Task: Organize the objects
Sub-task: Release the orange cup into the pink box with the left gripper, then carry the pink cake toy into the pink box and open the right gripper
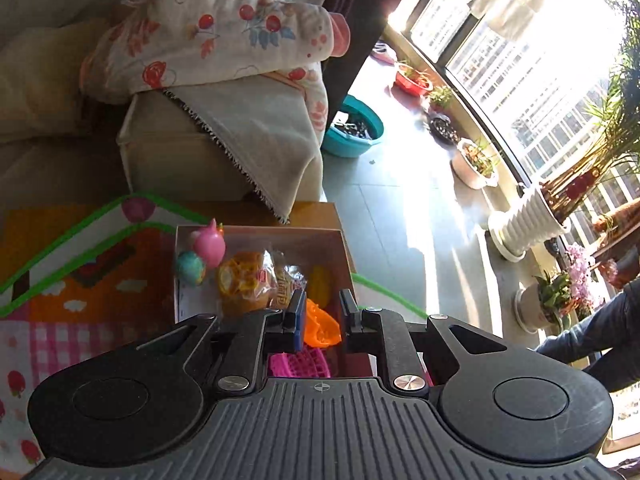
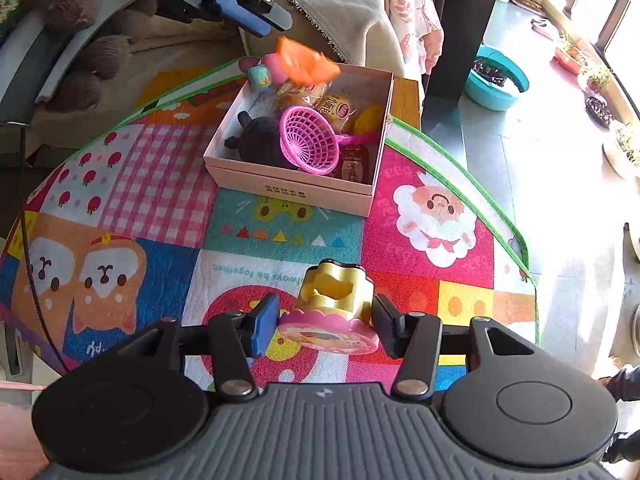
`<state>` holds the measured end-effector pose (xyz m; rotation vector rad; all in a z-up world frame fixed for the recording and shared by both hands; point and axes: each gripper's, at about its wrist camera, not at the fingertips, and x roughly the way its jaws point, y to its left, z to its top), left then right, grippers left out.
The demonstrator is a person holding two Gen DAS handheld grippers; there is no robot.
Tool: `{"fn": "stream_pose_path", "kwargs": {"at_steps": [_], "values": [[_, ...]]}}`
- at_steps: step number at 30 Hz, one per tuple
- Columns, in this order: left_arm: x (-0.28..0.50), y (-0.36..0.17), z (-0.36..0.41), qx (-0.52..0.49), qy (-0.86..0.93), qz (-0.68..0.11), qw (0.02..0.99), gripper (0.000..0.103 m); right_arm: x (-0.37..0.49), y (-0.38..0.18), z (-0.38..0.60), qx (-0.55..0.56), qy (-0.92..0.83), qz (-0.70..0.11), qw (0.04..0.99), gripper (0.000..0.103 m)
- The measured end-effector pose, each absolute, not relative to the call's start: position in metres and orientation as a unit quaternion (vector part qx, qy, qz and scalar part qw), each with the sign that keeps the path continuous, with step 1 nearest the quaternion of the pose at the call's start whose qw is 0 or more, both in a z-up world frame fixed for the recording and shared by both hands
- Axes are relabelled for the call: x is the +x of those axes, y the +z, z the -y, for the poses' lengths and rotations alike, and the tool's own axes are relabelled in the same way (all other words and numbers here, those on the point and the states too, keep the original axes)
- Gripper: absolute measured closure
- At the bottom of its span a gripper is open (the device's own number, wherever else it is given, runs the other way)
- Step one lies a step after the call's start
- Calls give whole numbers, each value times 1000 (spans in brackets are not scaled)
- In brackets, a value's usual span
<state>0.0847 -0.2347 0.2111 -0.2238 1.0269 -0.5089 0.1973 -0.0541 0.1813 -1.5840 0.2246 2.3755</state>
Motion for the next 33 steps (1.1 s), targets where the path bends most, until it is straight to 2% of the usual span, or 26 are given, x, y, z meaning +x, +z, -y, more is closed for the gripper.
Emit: {"fn": "stream_pose_path", "kwargs": {"at_steps": [13,24,27,29,31,33], "values": [[-8,122,161,-83,-189,-588,782,85,164,176,40,-558,820,-76,103,53],[-51,114,108,-116,-139,-608,773,85,54,255,-3,-437,886,-79,132,53],[-52,115,100,-119,-136,-605,775,85,40,271,-14,-411,895,-88,146,42],[-52,113,99,-121,-133,-607,774,85,42,275,-17,-408,897,-88,144,29],[-53,110,101,-118,-136,-611,771,85,53,265,-15,-423,892,-79,141,23],[-55,107,104,-115,-147,-616,765,85,68,238,-10,-460,874,-73,136,23]]}}
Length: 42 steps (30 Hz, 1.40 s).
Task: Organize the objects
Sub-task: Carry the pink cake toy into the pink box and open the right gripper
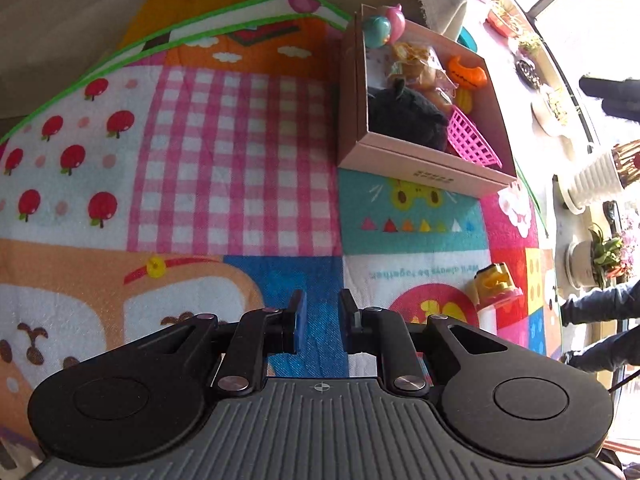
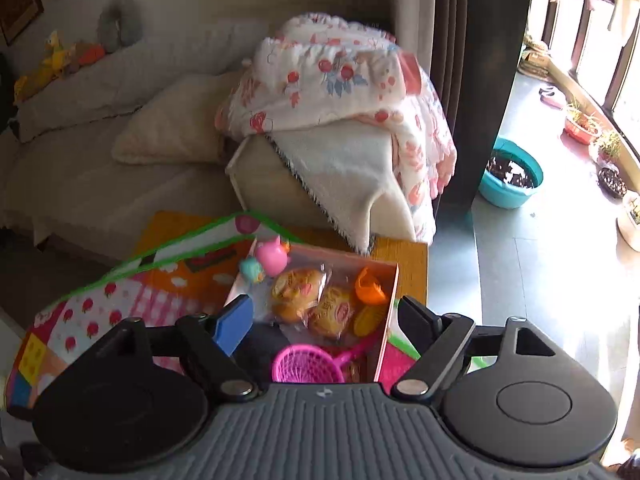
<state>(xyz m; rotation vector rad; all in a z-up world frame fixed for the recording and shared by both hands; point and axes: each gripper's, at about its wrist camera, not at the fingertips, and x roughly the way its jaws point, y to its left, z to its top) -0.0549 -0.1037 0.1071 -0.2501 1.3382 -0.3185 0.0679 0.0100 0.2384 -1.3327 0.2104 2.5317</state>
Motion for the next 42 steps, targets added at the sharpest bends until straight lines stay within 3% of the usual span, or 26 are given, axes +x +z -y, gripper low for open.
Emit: {"fn": "stream_pose_path", "kwargs": {"at_steps": [7,12,13,14,16,29,36,42], "values": [[-71,101,106,-100,-165,-632,751,85,120,110,6,-605,774,-117,142,23],[-77,97,99,-93,-149,-643,746,85,128,54,22,-654,734,-110,146,25],[-77,97,97,-93,-149,-642,746,85,128,49,25,-659,731,-105,147,35],[-77,97,96,-94,-147,-642,746,85,128,45,28,-662,728,-100,146,51],[-76,96,95,-97,-144,-643,746,85,127,42,33,-670,722,-93,143,61],[-62,82,131,-113,-174,-640,740,85,146,137,43,-604,777,-118,129,61],[-62,92,129,-118,-183,-627,748,85,116,218,13,-510,838,-120,152,61],[-65,88,116,-128,-161,-633,746,85,73,254,-10,-446,869,-121,176,61]]}}
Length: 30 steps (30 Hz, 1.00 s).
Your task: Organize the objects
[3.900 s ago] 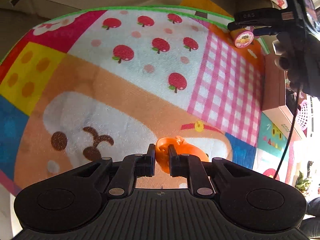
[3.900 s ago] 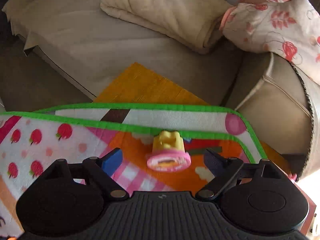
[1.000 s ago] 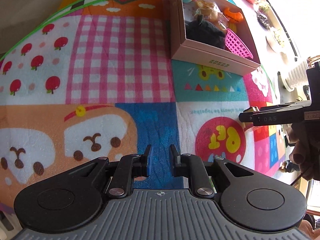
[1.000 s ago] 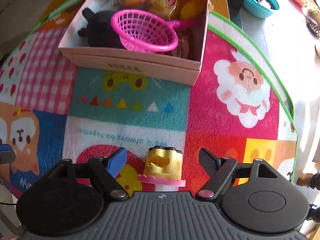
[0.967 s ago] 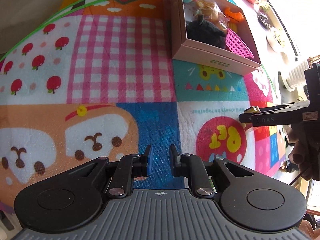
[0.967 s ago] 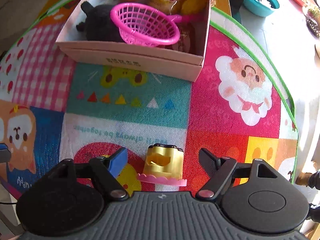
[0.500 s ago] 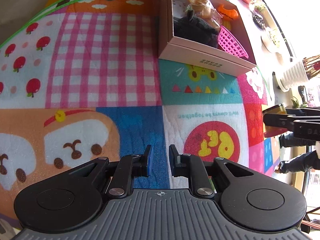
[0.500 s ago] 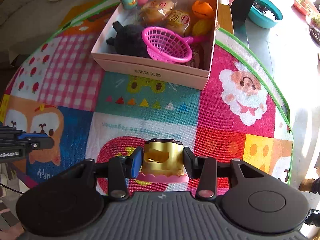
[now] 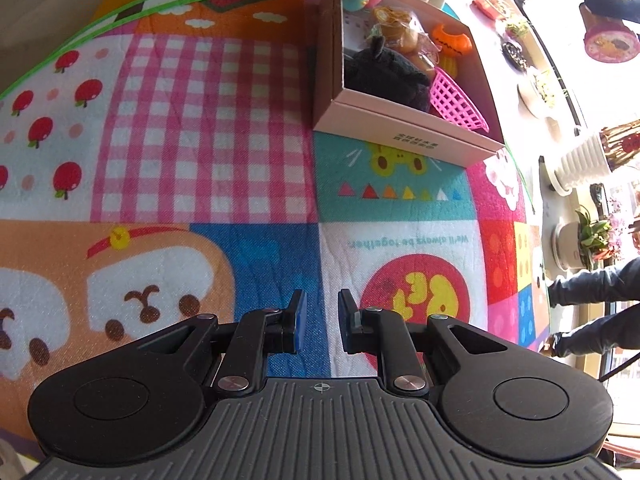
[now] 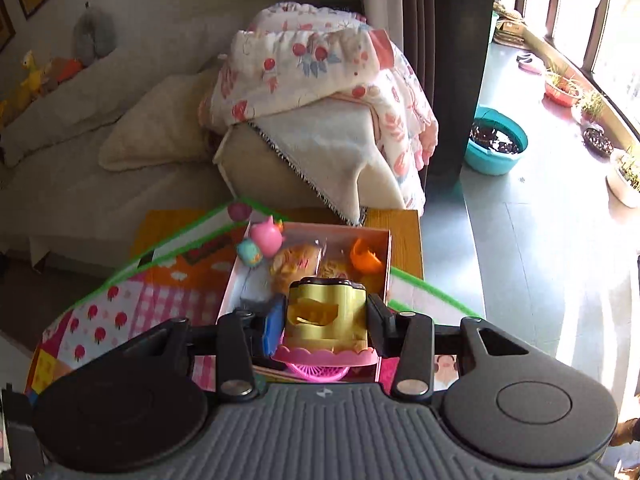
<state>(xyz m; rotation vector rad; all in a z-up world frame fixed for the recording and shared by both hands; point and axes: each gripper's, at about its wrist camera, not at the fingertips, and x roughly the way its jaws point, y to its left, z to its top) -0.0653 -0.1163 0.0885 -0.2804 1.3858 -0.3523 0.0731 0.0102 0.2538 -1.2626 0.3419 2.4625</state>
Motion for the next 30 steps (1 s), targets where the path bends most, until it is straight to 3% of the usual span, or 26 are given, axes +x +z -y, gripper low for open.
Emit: {"fn": "stream_pose_path", "kwargs": {"at_steps": [7,16,25,30], "values": [[-66,86,118,-131,-159,-638,742,85,60,258,-13,-433,877,-113,174,58],[-60,87,129,-114,-169,-634,746,85,105,211,-14,-488,845,-117,184,55],[13,122,139,-151,-165,-539,812,85,135,168,-7,-534,819,-98,187,51],[55,93,154,-119,-145,-500,845,85,124,128,3,-535,825,-19,181,50]]}}
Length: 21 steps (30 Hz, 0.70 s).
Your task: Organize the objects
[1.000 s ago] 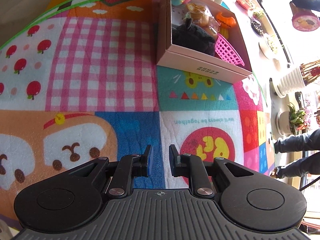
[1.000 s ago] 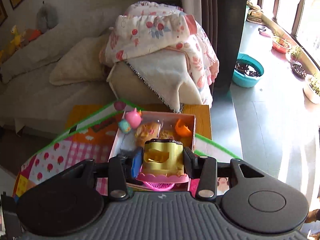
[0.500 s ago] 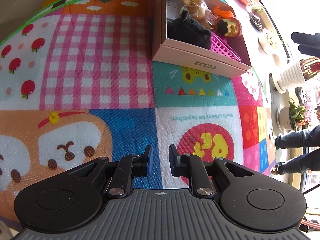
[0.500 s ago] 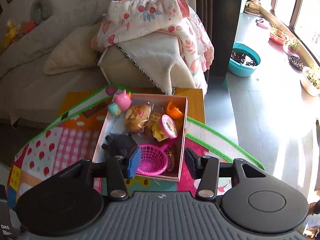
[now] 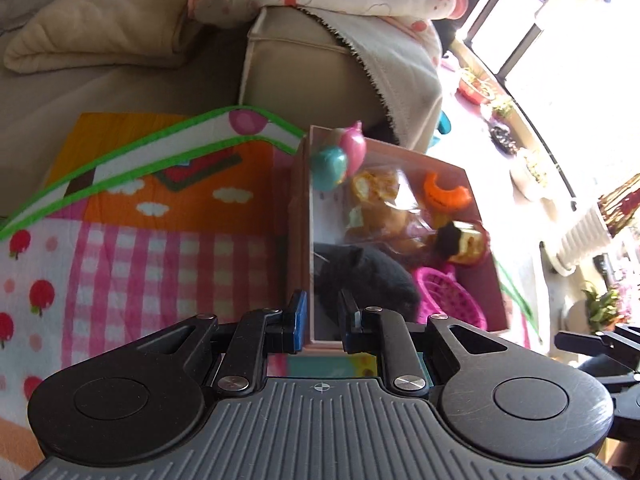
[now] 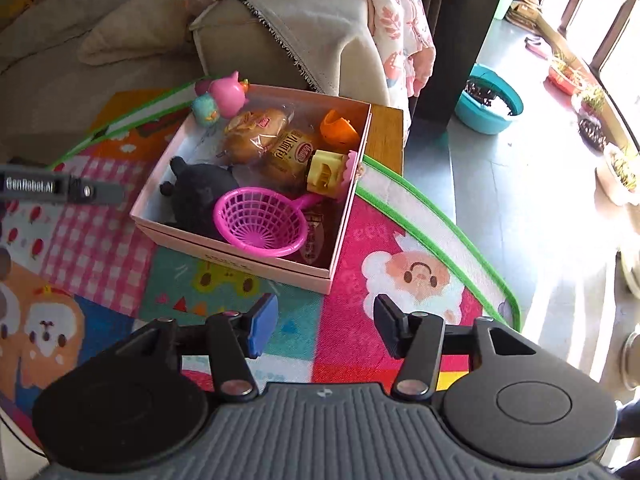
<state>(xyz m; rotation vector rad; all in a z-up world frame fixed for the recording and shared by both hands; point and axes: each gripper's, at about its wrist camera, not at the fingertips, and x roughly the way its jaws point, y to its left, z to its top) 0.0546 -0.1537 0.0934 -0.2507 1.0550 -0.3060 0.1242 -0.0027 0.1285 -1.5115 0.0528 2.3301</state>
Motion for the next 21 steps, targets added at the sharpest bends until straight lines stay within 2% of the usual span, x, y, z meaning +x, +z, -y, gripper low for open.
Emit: {"fn": "stream_pose_path", "kwargs": {"at_steps": [5,6,7,8,9,10,15,21], "values": [[63,53,156,-119,-155,-523,830,84,111,73,1,-544,819,13,182,50],[62,52,156,-108,-154,-516,836,76,109,66,2,-545,817,21,185,50],[62,51,155,-91,-148,-515,840,57,107,61,2,-543,818,26,189,50],[63,51,153,-72,-131,-515,844,45,105,58,2,-535,822,27,192,50],[64,51,148,-62,-113,-512,850,25,102,57,2,-525,828,25,194,50],[64,51,140,-61,-99,-505,855,15,99,58,3,-513,835,23,196,51],[81,47,98,-49,-69,-466,881,6,68,53,26,-483,858,21,174,50],[118,41,71,-13,-85,-442,893,1,9,43,40,-453,871,7,192,51]]}}
